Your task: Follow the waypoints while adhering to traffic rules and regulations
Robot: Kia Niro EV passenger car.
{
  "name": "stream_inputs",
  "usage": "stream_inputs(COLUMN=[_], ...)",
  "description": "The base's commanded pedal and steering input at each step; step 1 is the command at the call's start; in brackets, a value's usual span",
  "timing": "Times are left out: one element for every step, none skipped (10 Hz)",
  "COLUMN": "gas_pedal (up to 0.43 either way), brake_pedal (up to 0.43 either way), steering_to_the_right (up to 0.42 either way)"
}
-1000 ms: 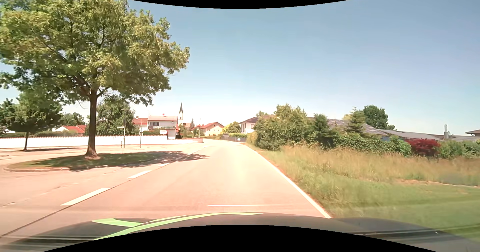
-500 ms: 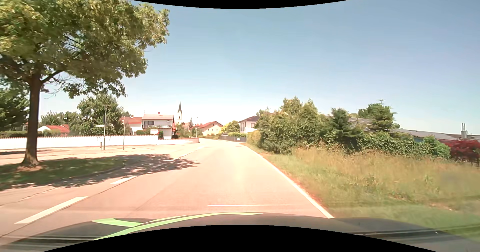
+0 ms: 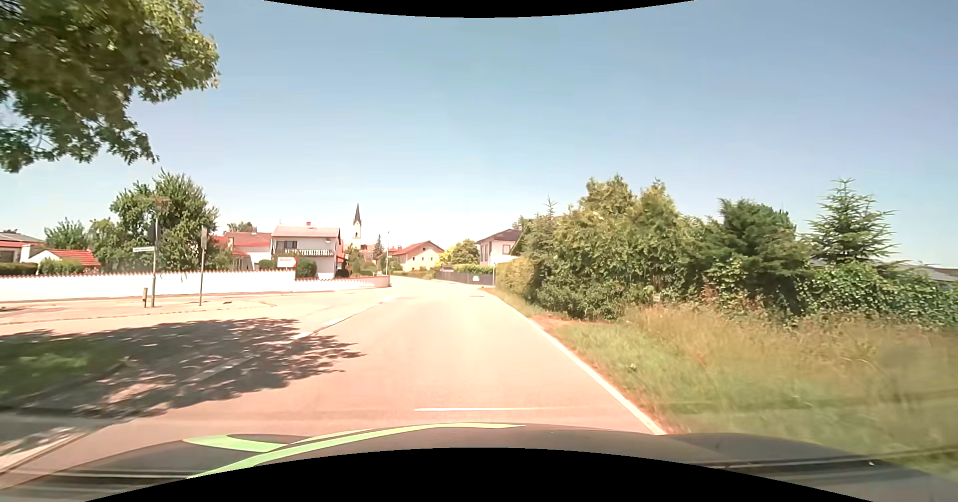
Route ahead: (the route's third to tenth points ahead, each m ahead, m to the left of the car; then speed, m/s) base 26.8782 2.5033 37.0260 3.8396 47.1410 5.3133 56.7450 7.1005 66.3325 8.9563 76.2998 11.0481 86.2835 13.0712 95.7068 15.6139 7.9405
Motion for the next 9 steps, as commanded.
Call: stream_inputs(gas_pedal=[0.059,0.059,0.059,0.059,0.059,0.059,0.059,0.059,0.059], brake_pedal=[0.0,0.0,0.0,0.0,0.0,0.0,0.0,0.0,0.0], steering_to_the_right=[-0.008,-0.008,-0.009,-0.011,-0.012,-0.012,-0.011,-0.011,-0.011])
